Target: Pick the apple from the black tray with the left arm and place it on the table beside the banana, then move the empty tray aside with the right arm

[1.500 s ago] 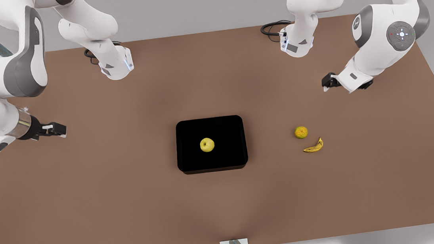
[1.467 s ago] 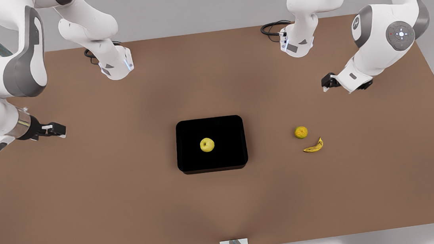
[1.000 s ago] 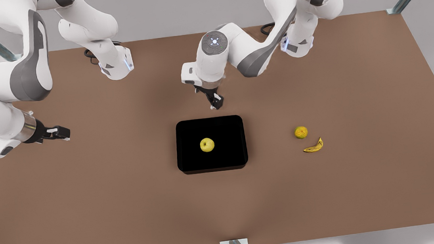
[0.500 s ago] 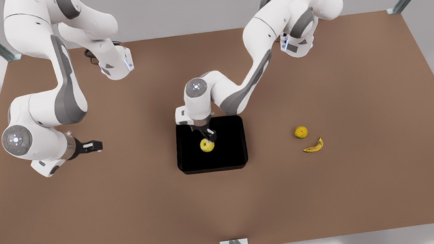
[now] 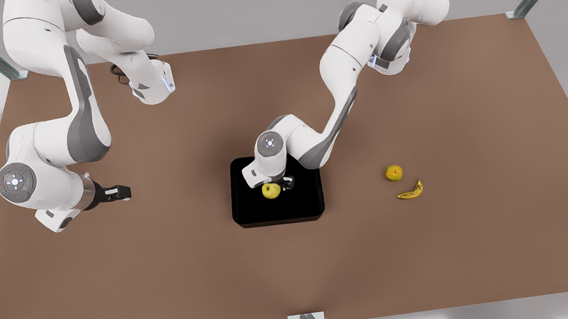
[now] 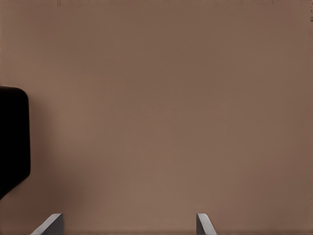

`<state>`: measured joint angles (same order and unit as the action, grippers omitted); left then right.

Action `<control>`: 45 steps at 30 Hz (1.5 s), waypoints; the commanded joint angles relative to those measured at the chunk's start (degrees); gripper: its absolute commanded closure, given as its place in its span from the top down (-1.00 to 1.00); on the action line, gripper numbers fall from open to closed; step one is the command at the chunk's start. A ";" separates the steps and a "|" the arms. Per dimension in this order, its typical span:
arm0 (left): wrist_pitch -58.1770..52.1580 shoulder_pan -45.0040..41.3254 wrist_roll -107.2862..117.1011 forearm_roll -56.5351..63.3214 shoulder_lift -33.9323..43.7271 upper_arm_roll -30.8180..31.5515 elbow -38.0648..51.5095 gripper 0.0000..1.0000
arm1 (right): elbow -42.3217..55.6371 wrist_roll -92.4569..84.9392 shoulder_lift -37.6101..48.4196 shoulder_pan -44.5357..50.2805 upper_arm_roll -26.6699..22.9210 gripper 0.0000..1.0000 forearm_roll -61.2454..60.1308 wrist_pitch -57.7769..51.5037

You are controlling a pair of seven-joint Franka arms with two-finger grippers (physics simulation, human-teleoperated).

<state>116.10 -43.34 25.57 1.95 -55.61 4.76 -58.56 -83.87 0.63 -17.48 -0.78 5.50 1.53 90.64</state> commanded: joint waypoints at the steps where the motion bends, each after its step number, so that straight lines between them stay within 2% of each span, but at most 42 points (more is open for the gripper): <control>1: 1.41 0.01 26.20 -0.36 -0.37 -0.01 0.03 1.00 | -0.06 1.05 -0.01 -0.10 -0.05 1.00 0.32 -0.20; 31: 6.94 -1.13 26.38 0.25 -6.26 -0.01 0.12 1.00 | -0.06 1.57 -2.82 0.51 0.21 1.00 0.06 2.96; 37: 6.94 -1.13 25.94 0.34 -6.53 -0.10 0.03 1.00 | 0.03 12.56 -4.49 4.29 0.30 1.00 0.23 5.15; 40: 6.86 -1.13 25.67 0.43 -6.61 -0.10 0.03 0.96 | 0.03 13.44 -4.85 4.38 0.30 1.00 0.32 5.95; 45: 6.86 -1.22 25.23 0.43 -6.70 -0.10 0.03 0.70 | 0.03 15.11 -6.16 5.17 0.39 1.00 0.32 7.62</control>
<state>122.99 -44.54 49.33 2.29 -62.40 4.67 -58.57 -83.86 7.71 -23.57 4.25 5.81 1.86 96.29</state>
